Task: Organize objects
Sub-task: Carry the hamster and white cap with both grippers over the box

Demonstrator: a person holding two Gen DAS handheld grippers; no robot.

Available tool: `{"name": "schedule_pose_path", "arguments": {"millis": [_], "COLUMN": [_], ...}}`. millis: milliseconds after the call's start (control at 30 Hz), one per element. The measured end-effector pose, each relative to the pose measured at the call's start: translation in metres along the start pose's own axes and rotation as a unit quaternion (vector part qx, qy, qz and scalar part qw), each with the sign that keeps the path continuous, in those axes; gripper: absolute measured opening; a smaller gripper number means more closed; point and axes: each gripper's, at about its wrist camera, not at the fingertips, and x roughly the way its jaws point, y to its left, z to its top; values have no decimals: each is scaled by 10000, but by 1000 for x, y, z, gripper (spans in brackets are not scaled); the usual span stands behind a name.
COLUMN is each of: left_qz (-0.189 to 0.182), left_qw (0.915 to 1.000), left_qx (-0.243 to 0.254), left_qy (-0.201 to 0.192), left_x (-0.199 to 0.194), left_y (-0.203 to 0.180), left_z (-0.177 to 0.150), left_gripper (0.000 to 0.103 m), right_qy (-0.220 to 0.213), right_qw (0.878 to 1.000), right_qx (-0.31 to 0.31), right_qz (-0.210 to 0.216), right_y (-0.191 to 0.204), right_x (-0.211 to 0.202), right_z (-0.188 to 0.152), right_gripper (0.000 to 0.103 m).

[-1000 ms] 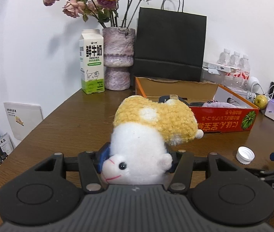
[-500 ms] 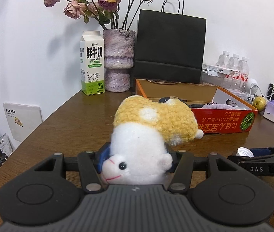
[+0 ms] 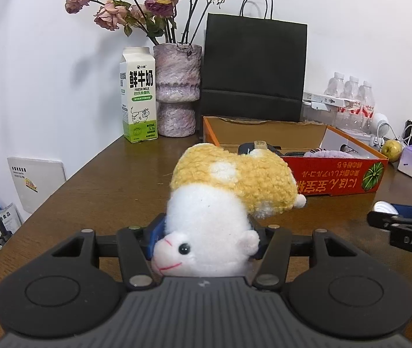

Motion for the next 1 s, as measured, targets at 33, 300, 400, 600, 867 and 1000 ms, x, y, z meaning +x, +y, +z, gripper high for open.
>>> {"name": "schedule_pose_path", "arguments": {"millis": [33, 300, 400, 600, 867, 1000], "left_qz": [0, 28, 25, -49, -104, -108], "left_qw": [10000, 10000, 10000, 10000, 9999, 9999], "left_qx": [11, 29, 10, -8, -28, -22], "left_qy": [-1, 28, 33, 8, -14, -44], "left_x": [-1, -7, -12, -23, -29, -28], "left_y": [-1, -10, -16, -34, -59, -70], "left_z": [-1, -7, -8, -11, -9, -5], "left_gripper": [56, 56, 56, 56, 56, 56], "right_qy": [-28, -189, -271, -440, -643, -749], "right_qw": [10000, 9998, 9996, 9990, 9977, 9967], "right_qx": [-7, 38, 33, 51, 64, 72], "right_qz": [-14, -34, 0, 74, 204, 288], "right_y": [-2, -12, -15, -21, -23, -28], "right_x": [-3, -25, -33, -49, -63, -67], "right_z": [-1, -7, -10, -13, -11, -5], "right_gripper": [39, 39, 39, 39, 39, 39]}}
